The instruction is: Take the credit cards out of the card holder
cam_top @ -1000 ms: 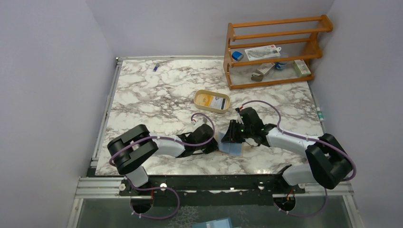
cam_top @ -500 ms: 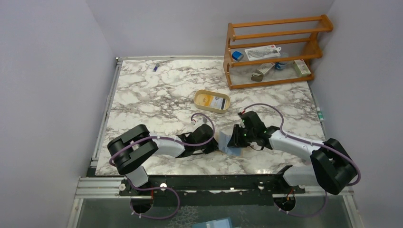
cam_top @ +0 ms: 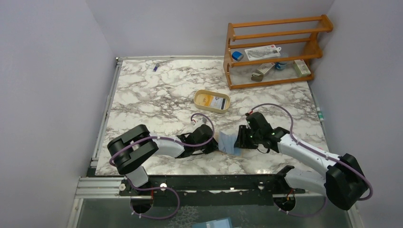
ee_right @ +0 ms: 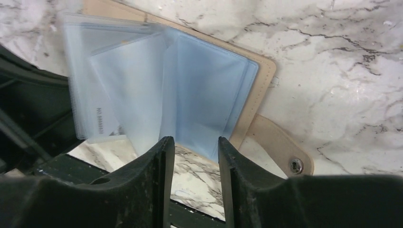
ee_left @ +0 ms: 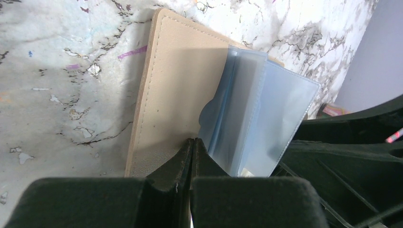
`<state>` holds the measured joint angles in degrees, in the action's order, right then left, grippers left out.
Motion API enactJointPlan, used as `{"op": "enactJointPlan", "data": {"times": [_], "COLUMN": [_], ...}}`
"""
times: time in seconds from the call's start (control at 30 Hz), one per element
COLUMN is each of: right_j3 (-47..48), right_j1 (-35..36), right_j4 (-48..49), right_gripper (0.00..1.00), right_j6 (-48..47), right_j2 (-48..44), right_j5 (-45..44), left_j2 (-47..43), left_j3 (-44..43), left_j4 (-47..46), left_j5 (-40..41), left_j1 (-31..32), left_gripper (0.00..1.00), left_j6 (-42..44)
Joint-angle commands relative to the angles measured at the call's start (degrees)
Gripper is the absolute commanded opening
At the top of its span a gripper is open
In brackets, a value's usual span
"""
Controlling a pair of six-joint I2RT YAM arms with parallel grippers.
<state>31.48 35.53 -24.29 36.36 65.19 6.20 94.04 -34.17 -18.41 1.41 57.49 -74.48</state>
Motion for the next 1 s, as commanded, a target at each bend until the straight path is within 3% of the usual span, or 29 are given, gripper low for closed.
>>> {"op": "enactJointPlan", "data": {"times": [0.0,0.3,0.47,0.63,0.97], "right_j3": [2.68,7.0,8.16,4.21,-1.06], "right_j1": [0.24,1.38,4.7,8.66,8.94], "right_j4": [0.45,5.08,6.7,14.41,23.4], "right_gripper": [0.46,0.51,0.53,0.47,0.4], "right_j6": [-0.01,-0.21,-0.96,2.12,6.53], "right_j2": [-4.29,-8.2,-1.71,0.98,2.32], "right_j5": [0.62,0.9,1.84,3.93,9.41], "left_j2": [2.34,2.6,3.28,3.66,5.19], "left_j3": [1.94,1.52,0.91,0.58,-0.59], "left_j4": [6.01,5.96,6.02,6.23,6.23], "left_j5": [1.45,1.31,1.06,0.79,0.03], "left_j1": [0.0,-0.01,0.01,-0.01,-0.06], "left_gripper": [0.0,0.0,0.0,0.0,0.0], "left_j6": [2.03,2.15,2.4,2.5,3.01]}}
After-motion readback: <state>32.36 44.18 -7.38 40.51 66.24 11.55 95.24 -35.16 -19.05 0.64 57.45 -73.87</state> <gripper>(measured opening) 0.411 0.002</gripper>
